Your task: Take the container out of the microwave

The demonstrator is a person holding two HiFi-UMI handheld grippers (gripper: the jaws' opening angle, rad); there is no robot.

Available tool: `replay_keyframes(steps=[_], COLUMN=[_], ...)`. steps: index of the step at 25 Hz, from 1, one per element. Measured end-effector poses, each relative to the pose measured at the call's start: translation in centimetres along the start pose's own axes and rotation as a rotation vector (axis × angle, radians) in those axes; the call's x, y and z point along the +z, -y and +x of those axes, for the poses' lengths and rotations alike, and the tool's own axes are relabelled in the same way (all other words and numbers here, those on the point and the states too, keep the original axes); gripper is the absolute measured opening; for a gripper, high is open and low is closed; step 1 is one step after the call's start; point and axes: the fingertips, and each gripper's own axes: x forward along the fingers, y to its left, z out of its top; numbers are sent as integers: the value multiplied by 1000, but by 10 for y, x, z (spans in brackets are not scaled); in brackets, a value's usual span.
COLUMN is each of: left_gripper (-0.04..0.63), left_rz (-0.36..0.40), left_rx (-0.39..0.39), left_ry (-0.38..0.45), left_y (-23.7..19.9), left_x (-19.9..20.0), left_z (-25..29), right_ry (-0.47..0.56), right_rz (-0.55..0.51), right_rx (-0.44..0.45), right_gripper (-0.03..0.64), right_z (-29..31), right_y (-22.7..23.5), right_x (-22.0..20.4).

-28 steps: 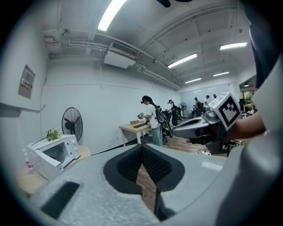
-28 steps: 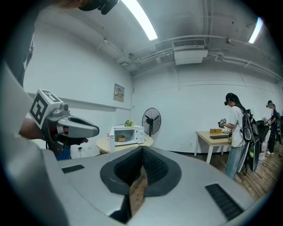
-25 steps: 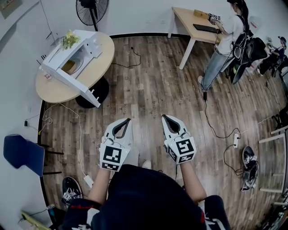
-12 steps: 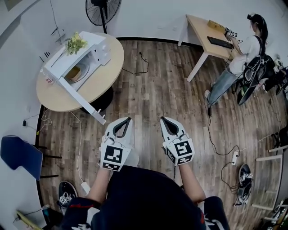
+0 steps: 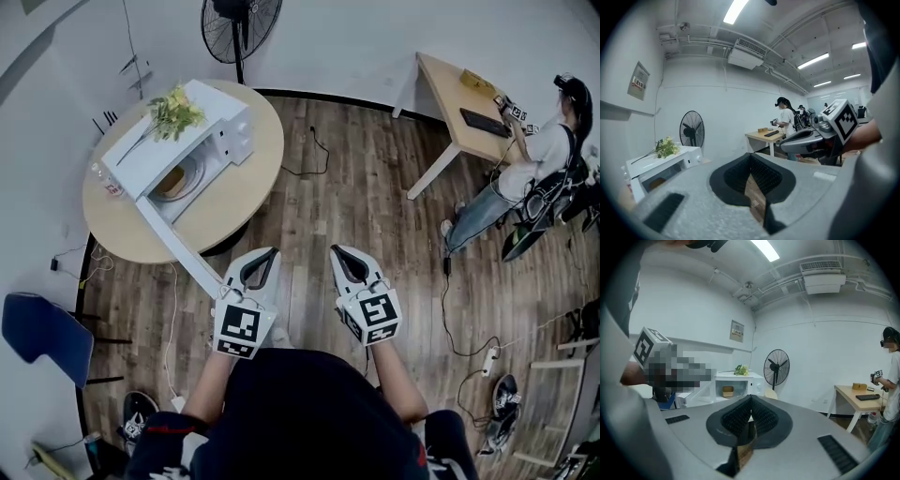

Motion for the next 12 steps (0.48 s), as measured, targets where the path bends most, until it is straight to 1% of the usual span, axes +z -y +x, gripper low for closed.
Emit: replay_keyframes(steps=[5, 9, 12], left_gripper=[14, 14, 14], left_rz=[-43, -62, -91], left_rx=[19, 27, 57], left_ry=[3, 0, -10], left_y=[-37, -48, -60], left_x=[-2, -2, -6], left_z=[19, 35, 47], right_ry=[-10, -28, -37], right_rz=[-22, -34, -54], right_rx=[40, 82, 137], right_gripper=[8, 8, 8], right_z=[45, 74, 97], right_y=[5, 13, 16], right_x=[10, 12, 14])
